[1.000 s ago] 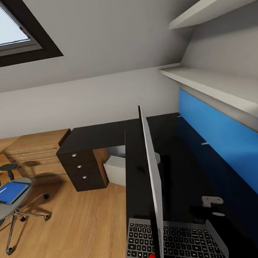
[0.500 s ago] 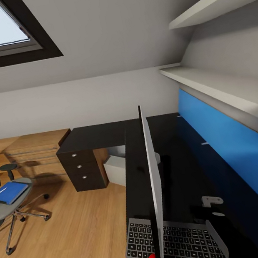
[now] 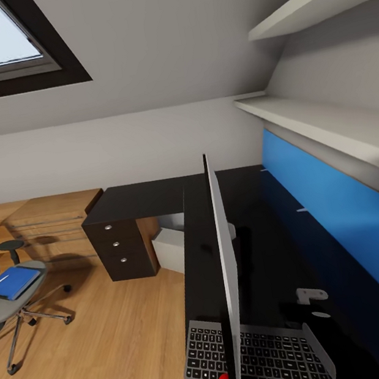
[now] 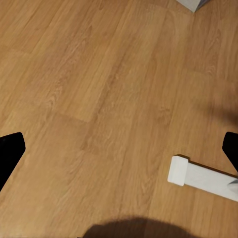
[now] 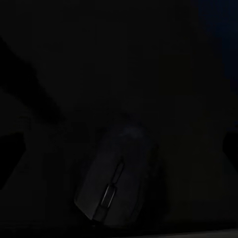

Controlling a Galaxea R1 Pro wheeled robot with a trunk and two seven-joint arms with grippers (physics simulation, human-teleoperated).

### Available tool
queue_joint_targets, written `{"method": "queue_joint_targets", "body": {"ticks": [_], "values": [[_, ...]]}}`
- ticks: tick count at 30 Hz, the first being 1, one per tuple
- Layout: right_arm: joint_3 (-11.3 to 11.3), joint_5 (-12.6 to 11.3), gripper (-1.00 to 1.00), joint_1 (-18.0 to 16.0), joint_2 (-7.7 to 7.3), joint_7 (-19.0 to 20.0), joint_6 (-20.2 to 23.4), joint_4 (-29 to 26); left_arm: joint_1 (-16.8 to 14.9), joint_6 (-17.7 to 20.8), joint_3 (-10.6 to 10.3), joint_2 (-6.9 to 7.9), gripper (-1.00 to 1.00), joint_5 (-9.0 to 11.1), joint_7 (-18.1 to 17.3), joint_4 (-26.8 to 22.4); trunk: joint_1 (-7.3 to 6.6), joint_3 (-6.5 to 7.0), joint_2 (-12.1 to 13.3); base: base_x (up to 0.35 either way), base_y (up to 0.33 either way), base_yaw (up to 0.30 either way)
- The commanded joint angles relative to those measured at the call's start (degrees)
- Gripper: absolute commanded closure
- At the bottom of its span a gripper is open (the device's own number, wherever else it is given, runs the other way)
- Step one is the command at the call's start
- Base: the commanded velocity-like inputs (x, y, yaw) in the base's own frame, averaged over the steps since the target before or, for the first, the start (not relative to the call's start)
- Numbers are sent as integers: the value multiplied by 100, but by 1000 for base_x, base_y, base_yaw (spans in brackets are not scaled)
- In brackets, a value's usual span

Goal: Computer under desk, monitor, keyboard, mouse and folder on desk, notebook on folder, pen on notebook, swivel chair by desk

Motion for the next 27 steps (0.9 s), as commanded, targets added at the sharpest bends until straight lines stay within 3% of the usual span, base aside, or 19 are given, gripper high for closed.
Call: {"method": "queue_joint_targets", "body": {"ticks": [1,8,18,27], "values": [[-6,-41,-100,-3,3,-24,24,-10,-4,-17,-25,0,-100,53,-1,3,24,-28,-50,0,0,0],[-6,-41,-100,-3,4,-24,24,-10,-3,-17,-25,1,-100,55,-1,3,178,-153,-330,0,0,0],[-6,-40,-100,-3,5,-24,32,-10,-3,-17,-25,2,-100,57,-1,2,178,-153,-330,0,0,0],[-6,-36,-100,-3,2,-29,37,-10,-5,-17,-25,5,-100,60,-1,1,376,-315,-691,0,0,0]]}}
